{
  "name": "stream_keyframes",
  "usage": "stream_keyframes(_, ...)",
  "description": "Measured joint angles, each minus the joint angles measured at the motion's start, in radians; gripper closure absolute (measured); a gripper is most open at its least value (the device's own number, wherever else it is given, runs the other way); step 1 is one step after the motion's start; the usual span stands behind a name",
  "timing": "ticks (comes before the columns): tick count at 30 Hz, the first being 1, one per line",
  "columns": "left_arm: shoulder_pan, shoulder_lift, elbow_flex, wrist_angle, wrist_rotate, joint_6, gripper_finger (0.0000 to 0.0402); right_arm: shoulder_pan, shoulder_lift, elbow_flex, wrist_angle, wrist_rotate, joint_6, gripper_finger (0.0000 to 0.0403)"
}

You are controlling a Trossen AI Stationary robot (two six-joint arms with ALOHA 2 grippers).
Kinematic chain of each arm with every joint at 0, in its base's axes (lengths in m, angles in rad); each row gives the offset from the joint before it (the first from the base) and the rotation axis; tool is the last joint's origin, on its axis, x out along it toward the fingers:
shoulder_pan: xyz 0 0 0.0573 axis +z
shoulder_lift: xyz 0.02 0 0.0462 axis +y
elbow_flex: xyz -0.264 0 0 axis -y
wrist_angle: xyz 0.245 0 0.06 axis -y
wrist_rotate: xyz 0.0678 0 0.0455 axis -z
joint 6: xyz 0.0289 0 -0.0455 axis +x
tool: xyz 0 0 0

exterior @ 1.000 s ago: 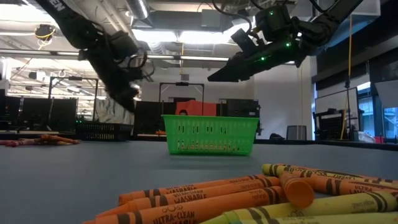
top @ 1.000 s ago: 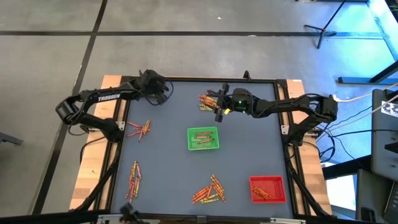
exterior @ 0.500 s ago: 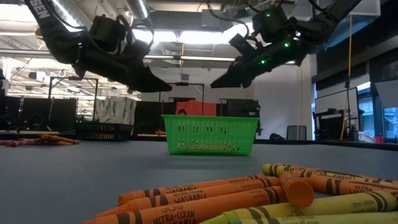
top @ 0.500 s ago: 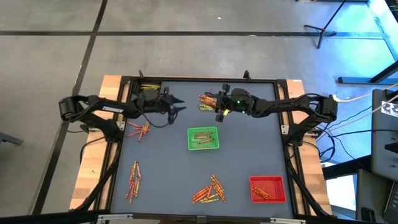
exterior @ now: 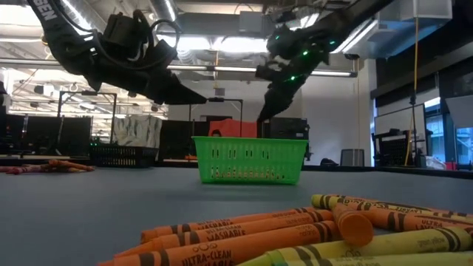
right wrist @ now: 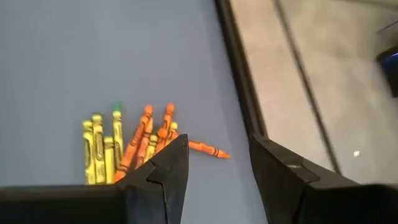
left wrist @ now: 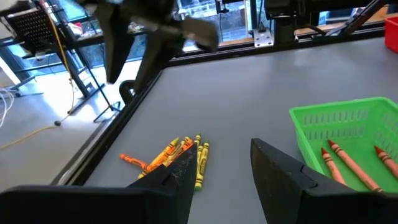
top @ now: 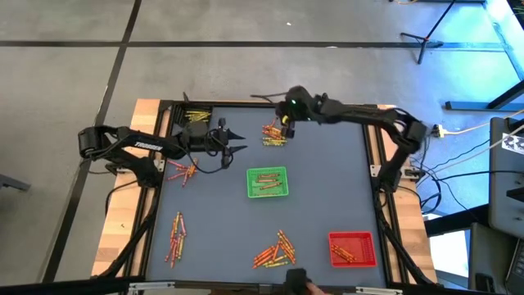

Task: Sort crayons
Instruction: Put the orange crayon into the red bin

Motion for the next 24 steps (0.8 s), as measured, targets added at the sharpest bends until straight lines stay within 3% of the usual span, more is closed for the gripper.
stream_keyframes(5,-0.003,0.000,0.000,-0.001,0.000,0.025,0.0269,-0.042,0.139,0.164,-0.158,-0.045,-0.081,0.0237)
stream_keyframes(11,-0.010,0.000,0.000,-0.001,-0.002,0.024,0.0269,-0.053,0.263,0.298,-0.213,-0.061,-0.169,0.0237)
stream_keyframes(17,-0.015,0.000,0.000,-0.001,-0.002,0.019,0.0269,-0.053,0.335,0.322,-0.234,-0.073,-0.306,0.0237)
stream_keyframes(24,-0.015,0.000,0.000,-0.001,-0.002,0.019,0.0269,-0.061,0.367,0.321,-0.228,-0.077,-0.317,0.0237)
